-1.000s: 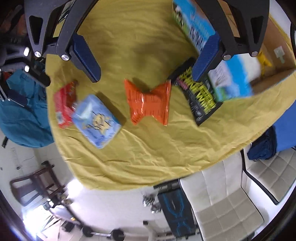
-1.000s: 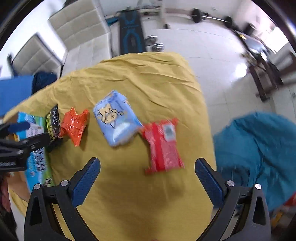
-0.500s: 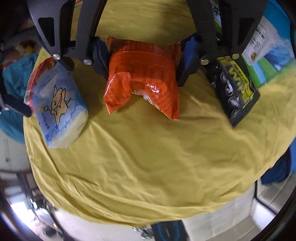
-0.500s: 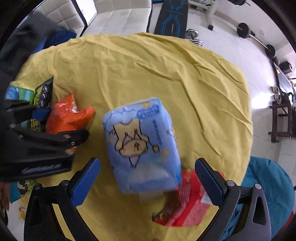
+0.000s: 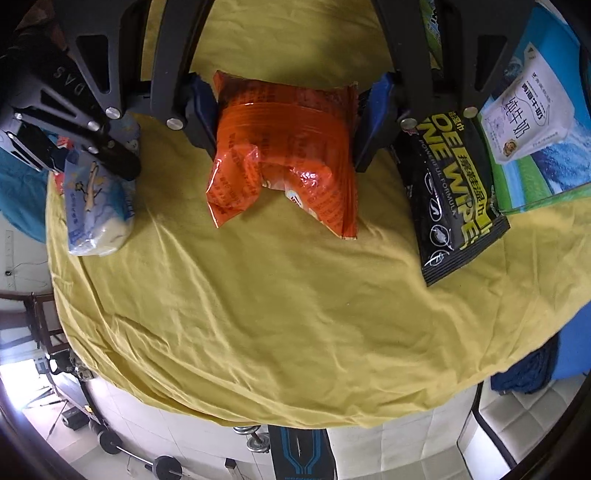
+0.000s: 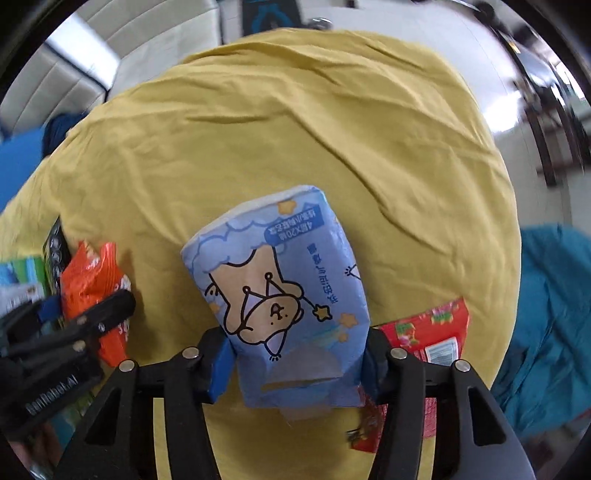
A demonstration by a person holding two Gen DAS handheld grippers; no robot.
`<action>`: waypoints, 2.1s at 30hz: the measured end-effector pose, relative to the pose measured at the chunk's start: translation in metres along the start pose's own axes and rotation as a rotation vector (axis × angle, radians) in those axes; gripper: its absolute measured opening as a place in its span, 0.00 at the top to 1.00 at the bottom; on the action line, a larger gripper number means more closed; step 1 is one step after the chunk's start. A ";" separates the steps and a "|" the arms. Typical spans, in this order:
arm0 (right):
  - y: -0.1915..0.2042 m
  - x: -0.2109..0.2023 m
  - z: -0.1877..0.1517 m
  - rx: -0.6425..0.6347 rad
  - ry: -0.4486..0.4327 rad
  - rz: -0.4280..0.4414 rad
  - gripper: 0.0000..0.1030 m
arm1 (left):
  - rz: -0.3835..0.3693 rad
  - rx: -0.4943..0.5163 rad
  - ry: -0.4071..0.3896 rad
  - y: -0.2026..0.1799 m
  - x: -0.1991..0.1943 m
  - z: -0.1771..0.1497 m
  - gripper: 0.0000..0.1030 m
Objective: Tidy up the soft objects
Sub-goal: 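Carry the orange bag and blue tissue pack into the box with both tools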
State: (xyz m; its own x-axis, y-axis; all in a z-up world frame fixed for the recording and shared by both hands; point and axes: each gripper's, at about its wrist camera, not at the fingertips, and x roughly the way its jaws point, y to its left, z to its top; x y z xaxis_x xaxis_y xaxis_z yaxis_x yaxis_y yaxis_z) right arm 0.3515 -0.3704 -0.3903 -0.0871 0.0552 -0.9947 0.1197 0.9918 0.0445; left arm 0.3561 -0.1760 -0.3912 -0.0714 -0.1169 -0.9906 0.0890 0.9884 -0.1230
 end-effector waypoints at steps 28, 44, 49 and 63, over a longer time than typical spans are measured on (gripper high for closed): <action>0.008 -0.110 -0.117 0.069 -0.183 0.124 0.56 | -0.026 0.120 -0.313 -0.020 -0.137 -0.090 0.41; 0.158 -0.173 -0.207 -0.057 -0.245 0.212 0.56 | -0.118 0.028 -0.409 0.103 -0.219 -0.158 0.41; 0.228 -0.175 -0.221 -0.120 -0.224 0.244 0.56 | -0.109 -0.031 -0.414 0.169 -0.235 -0.168 0.41; 0.343 -0.071 -0.193 -0.144 -0.071 0.168 0.56 | -0.047 -0.231 -0.233 0.336 -0.154 -0.134 0.41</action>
State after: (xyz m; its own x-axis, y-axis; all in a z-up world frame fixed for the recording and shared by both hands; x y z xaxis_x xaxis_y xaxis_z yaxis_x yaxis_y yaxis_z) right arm 0.2082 -0.0124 -0.2869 -0.0070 0.2181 -0.9759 -0.0161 0.9758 0.2181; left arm 0.2637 0.1870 -0.2715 0.1610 -0.1554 -0.9746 -0.1386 0.9742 -0.1782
